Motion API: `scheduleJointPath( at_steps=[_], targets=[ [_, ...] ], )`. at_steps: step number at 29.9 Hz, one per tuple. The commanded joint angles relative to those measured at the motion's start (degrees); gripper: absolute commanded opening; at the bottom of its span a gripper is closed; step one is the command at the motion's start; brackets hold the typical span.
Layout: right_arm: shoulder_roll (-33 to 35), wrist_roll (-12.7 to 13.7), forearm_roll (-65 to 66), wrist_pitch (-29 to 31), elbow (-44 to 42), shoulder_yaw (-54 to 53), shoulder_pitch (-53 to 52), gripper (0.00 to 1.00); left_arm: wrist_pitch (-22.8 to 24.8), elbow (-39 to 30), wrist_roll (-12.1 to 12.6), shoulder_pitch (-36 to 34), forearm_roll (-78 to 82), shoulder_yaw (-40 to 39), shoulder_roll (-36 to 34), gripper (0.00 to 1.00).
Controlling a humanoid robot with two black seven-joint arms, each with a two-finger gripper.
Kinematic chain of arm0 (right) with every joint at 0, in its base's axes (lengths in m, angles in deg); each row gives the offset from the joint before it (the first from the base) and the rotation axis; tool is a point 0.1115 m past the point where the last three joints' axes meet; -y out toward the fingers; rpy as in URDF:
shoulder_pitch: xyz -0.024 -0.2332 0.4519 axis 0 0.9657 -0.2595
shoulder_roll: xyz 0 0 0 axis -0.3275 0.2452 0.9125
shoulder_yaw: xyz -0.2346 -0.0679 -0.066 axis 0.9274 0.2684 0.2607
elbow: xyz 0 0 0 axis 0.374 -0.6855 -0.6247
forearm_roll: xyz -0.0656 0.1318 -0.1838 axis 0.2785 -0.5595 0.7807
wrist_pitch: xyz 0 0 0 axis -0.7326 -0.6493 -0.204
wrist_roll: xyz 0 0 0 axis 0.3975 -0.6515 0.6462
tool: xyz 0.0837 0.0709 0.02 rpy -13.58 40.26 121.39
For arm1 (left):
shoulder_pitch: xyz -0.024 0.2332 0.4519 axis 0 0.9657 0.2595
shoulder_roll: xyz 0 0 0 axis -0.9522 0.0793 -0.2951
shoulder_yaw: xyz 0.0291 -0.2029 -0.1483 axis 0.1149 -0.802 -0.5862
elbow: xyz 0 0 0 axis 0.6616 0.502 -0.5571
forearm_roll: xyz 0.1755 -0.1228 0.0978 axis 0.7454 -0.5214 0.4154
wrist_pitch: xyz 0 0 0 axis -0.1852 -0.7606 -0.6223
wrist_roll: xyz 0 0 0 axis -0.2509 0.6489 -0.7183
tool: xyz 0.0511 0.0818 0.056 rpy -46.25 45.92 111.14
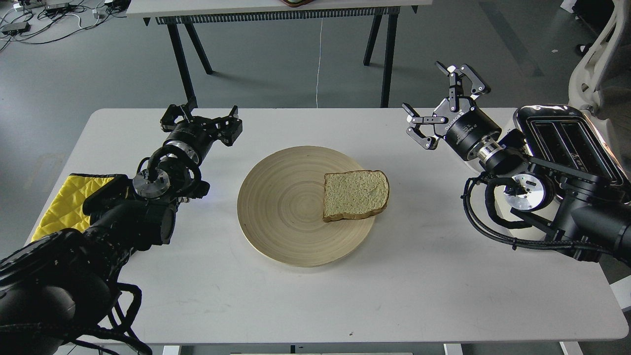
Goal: Put bread in toaster with right arm
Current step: 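Raise the right gripper and swing it out from beside the toaster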
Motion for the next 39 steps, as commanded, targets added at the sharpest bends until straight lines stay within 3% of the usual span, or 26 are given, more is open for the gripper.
scheduleJointPath(
  at_steps=[1,25,31,35,39],
  targets=[
    [0.1,0.0,-0.1,0.0,0.0,0.0,0.2,0.99,0.0,0.0,0.0,0.0,0.1,0.0,0.0,1.0],
    [0.3,0.0,0.0,0.0,0.1,-1.9,-1.5,0.99,0.0,0.0,0.0,0.0,0.1,0.0,0.0,1.0],
    [3.7,0.0,1.3,0.0,0.5,-1.5,-2.4,0.99,0.0,0.0,0.0,0.0,0.1,0.0,0.0,1.0],
    [6.5,0.0,8.7,0.0,0.8,5.1,-10.4,0.99,0.0,0.0,0.0,0.0,0.1,0.0,0.0,1.0],
    [7.7,0.0,14.7,0.0,4.1,20.3,-21.5,0.99,0.0,0.0,0.0,0.0,0.1,0.0,0.0,1.0]
  ],
)
